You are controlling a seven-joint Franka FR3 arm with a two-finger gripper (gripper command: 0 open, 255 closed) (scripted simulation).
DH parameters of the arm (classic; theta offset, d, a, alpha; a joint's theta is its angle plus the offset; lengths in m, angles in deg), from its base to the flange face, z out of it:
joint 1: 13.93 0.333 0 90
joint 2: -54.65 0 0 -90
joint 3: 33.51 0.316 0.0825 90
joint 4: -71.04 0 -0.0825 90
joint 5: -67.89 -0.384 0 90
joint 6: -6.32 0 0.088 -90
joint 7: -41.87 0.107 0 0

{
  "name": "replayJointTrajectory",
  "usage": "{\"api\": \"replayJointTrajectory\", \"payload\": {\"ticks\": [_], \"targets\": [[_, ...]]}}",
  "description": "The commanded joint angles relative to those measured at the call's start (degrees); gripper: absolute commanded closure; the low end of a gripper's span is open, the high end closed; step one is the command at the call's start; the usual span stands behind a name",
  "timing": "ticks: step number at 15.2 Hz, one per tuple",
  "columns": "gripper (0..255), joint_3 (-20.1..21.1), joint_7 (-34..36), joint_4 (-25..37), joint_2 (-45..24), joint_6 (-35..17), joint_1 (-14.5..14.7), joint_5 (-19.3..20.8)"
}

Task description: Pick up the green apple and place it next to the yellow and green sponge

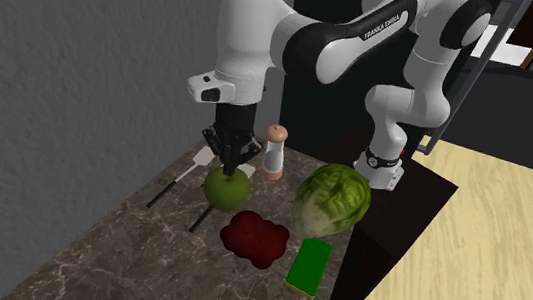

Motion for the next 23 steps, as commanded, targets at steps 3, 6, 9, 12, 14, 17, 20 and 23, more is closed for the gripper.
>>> {"api": "replayJointTrajectory", "payload": {"ticks": [3, 6, 9, 12, 14, 17, 20, 23], "targets": [[255, 2.02, 2.85, 5.79, -5.62, 1.02, 0.64, -2.88], [255, 3.51, 5.05, 10.79, -9.94, 2.14, 0.79, -4.75], [255, 5.01, 7.36, 16.80, -14.67, 3.72, 0.56, -6.52], [255, 6.55, 9.88, 24.10, -19.91, 5.89, -0.14, -8.18], [255, 7.59, 11.72, 29.97, -23.82, 7.78, -0.94, -9.23], [255, 9.20, 14.70, 40.38, -30.24, 11.34, -2.80, -10.63], [255, 9.25, 14.27, 37.49, -29.99, 8.87, -2.11, -10.68], [255, 9.31, 13.86, 34.98, -29.94, 6.55, -1.55, -10.83]]}}
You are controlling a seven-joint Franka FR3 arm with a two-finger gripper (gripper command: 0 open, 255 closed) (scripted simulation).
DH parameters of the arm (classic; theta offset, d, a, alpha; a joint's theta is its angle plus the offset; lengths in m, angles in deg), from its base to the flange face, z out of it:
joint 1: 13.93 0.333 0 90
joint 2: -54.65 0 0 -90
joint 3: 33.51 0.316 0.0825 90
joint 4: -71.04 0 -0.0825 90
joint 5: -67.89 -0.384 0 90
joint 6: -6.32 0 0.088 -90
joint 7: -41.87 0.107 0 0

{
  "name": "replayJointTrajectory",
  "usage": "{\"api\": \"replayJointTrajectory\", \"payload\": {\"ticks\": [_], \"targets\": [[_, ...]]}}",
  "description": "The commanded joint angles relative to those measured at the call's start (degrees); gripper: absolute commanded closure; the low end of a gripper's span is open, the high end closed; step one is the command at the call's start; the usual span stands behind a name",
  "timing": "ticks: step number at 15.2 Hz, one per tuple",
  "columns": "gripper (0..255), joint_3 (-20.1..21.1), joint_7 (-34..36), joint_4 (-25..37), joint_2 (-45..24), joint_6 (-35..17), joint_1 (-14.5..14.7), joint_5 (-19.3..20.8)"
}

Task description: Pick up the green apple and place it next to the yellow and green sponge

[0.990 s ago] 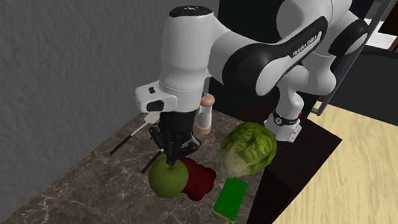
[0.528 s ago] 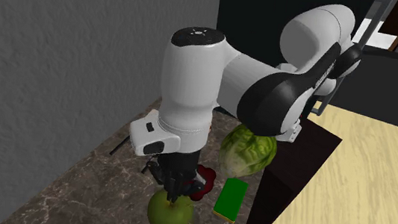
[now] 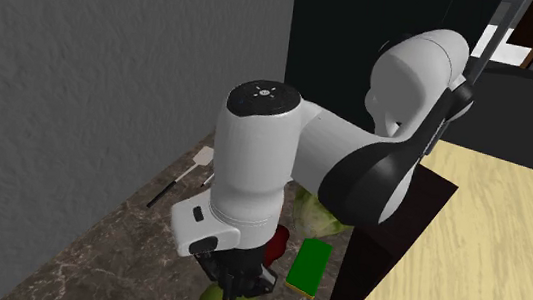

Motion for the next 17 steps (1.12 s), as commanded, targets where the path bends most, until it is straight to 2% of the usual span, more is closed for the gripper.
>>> {"api": "replayJointTrajectory", "payload": {"ticks": [1, 10, 17], "targets": [[255, 0.05, -0.29, -1.69, 0.03, -1.60, 0.36, -0.12], [255, 0.58, -1.46, -7.16, -0.90, -7.63, 1.26, -1.02], [255, 0.58, -1.46, -7.16, -0.90, -7.63, 1.26, -1.02]]}}
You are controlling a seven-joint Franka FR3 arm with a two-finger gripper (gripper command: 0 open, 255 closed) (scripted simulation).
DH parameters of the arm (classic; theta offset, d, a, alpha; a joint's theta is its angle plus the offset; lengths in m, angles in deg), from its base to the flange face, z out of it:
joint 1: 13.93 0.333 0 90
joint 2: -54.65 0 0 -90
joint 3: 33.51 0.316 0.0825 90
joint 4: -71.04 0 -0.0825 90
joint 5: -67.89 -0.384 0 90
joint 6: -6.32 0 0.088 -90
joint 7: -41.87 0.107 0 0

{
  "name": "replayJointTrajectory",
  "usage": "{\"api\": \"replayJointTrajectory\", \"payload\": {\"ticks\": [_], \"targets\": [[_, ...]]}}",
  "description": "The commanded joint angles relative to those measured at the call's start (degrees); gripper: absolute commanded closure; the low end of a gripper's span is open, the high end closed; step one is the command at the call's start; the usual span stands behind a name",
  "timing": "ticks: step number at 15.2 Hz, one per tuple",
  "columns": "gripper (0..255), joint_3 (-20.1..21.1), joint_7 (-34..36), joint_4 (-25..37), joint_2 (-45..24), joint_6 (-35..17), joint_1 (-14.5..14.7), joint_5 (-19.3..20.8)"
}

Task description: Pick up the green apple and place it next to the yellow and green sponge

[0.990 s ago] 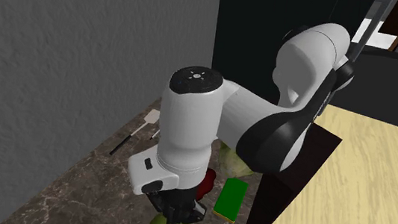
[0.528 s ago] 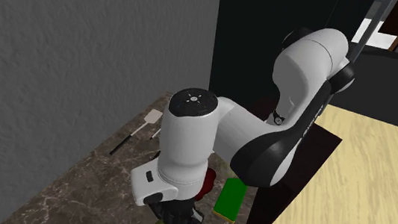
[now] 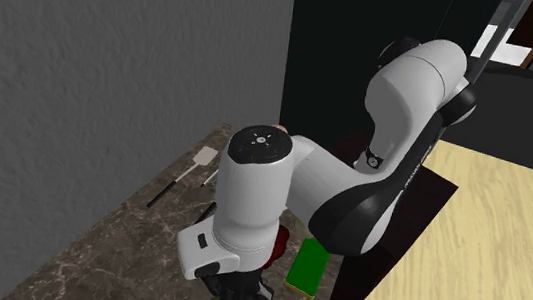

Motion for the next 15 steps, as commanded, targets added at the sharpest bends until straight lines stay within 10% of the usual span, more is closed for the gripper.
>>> {"api": "replayJointTrajectory", "payload": {"ticks": [1, 2, 15], "targets": [[255, 0.00, 0.00, 0.00, 0.01, -0.01, 0.00, 0.00], [0, 0.00, 0.00, 0.01, 0.01, -0.01, 0.00, 0.00], [0, -1.04, 0.83, 2.12, 3.11, 4.95, 0.27, 1.43]]}}
